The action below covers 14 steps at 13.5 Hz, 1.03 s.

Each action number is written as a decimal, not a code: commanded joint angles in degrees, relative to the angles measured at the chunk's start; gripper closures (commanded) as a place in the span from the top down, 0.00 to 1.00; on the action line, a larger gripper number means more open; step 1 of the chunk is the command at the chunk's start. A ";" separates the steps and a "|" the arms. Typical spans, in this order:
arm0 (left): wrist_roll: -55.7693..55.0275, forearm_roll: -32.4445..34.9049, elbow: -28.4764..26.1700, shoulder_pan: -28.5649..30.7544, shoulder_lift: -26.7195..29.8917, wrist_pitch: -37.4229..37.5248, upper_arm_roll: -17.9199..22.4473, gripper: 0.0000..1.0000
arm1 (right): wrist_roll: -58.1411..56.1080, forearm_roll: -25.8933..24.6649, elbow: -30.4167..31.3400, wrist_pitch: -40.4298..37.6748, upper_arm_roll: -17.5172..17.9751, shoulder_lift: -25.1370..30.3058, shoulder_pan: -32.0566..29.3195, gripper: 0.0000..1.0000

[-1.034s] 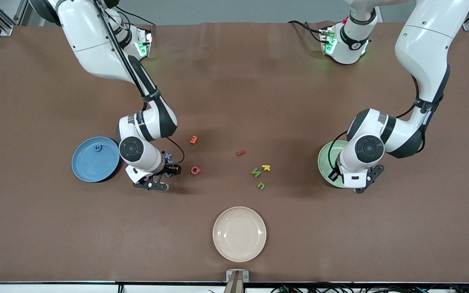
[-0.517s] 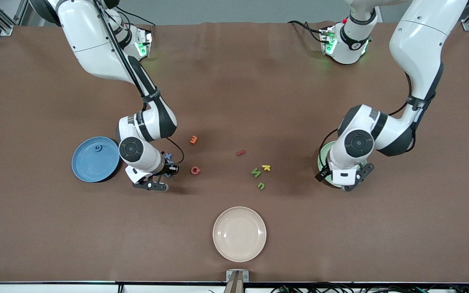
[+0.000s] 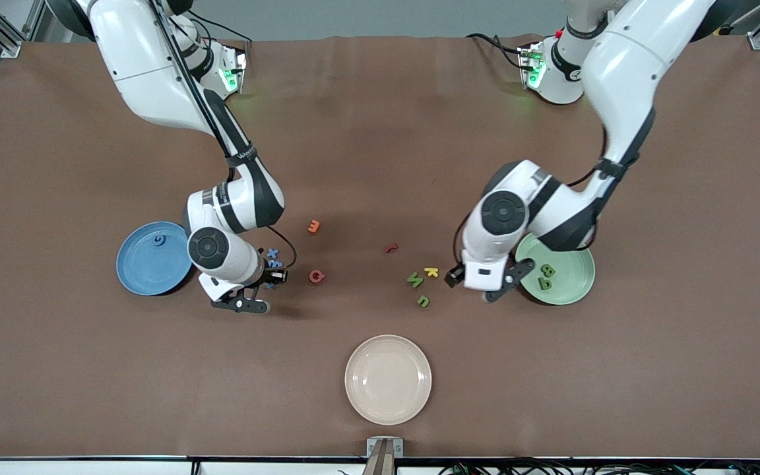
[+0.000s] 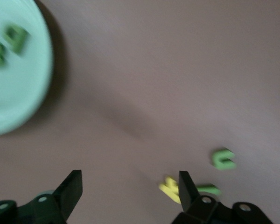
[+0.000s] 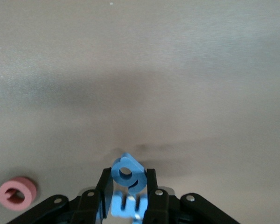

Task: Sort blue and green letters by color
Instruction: 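Carry the E onto the blue plate while the left gripper grasps green N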

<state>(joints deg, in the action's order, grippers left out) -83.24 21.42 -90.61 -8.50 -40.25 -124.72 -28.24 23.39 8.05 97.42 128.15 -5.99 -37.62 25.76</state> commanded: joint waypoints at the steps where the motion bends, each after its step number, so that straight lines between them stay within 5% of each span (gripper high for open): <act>1: -7.26 0.03 9.38 -4.32 -6.59 1.14 0.38 0.88 | -2.98 0.04 0.31 -7.54 -0.16 5.52 -3.33 0.20; 4: -13.34 0.12 15.27 -8.71 -11.50 0.62 0.90 0.85 | -15.53 -0.05 8.20 -7.21 -0.16 12.46 -8.42 0.20; 7: -15.55 -0.06 18.18 -14.42 -14.41 -0.79 6.08 0.80 | -24.16 -0.05 16.63 -3.45 -0.25 17.65 -12.91 0.20; 14: -15.46 0.03 18.54 -15.14 -16.62 -2.02 7.15 0.69 | -38.16 -0.23 27.55 5.53 -0.51 19.16 -19.78 0.20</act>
<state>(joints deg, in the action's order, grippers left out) -98.71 21.42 -73.41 -23.16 -56.30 -126.99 -21.49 -13.40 7.95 121.75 132.41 -7.23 -20.87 6.93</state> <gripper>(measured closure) 0.295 0.670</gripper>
